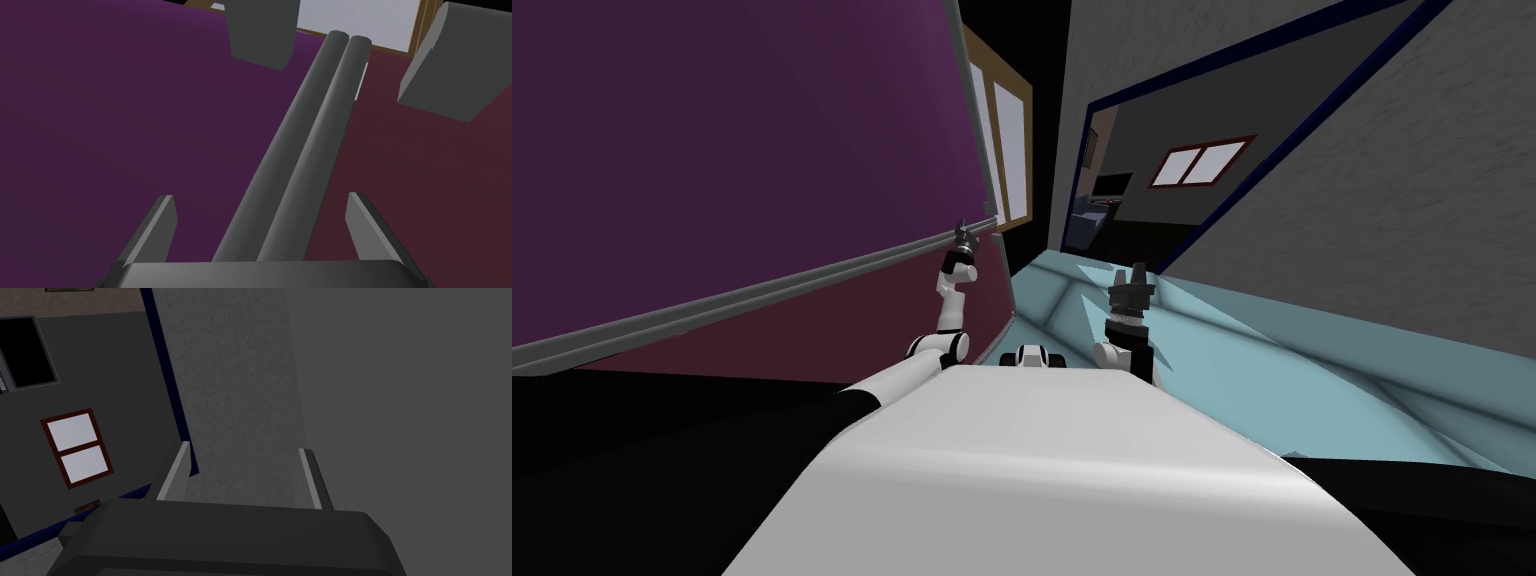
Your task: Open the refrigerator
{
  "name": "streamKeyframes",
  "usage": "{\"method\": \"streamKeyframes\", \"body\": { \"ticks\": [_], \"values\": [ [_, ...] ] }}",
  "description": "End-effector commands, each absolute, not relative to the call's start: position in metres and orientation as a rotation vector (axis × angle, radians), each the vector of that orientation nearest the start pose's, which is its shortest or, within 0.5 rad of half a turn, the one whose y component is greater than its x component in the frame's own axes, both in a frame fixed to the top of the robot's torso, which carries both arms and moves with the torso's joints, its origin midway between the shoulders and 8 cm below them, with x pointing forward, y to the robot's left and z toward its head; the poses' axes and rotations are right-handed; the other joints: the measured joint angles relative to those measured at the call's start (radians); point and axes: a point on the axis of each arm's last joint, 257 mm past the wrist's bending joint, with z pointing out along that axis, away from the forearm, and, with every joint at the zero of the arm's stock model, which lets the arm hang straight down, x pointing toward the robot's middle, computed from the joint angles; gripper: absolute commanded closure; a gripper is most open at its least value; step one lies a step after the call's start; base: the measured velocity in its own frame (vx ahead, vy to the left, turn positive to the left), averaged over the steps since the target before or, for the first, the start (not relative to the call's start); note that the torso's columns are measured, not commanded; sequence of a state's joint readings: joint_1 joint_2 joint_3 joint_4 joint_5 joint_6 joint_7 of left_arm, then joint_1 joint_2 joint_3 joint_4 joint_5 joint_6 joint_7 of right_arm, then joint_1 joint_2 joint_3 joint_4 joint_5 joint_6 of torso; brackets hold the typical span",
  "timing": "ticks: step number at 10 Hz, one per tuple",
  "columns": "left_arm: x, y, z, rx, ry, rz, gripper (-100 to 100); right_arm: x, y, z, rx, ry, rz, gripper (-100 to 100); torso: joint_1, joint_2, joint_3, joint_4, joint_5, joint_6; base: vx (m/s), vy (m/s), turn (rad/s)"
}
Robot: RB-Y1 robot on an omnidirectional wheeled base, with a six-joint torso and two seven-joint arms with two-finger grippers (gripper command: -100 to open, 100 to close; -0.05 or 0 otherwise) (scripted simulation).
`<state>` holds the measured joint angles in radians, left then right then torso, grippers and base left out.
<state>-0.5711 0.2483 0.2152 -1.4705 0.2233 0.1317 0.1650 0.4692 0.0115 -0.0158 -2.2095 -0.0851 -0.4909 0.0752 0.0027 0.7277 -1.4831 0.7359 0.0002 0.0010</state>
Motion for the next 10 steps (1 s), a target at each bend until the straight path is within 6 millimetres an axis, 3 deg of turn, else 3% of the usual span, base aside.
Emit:
{"method": "streamKeyframes", "body": {
  "ticks": [1,2,10],
  "values": [
    [0.672,0.305,0.065,-1.119,0.825,-1.515,-100,0.358,-0.296,0.001,0.732,0.603,1.268,0,0.0,-0.001,-0.001,0.001,0.0,0.001,-0.005,-0.048,0.008],
    [0.68,0.312,0.06,-1.166,0.827,-1.509,-100,0.358,-0.296,0.001,0.732,0.603,1.268,0,0.001,-0.001,-0.001,0.0,0.0,0.0,-0.004,-0.058,0.028],
    [0.717,0.309,0.086,-1.27,0.822,-1.544,-100,0.358,-0.296,0.001,0.732,0.603,1.268,0,0.003,-0.007,-0.007,0.0,0.0,0.001,-0.004,-0.038,0.015]
  ]
}}
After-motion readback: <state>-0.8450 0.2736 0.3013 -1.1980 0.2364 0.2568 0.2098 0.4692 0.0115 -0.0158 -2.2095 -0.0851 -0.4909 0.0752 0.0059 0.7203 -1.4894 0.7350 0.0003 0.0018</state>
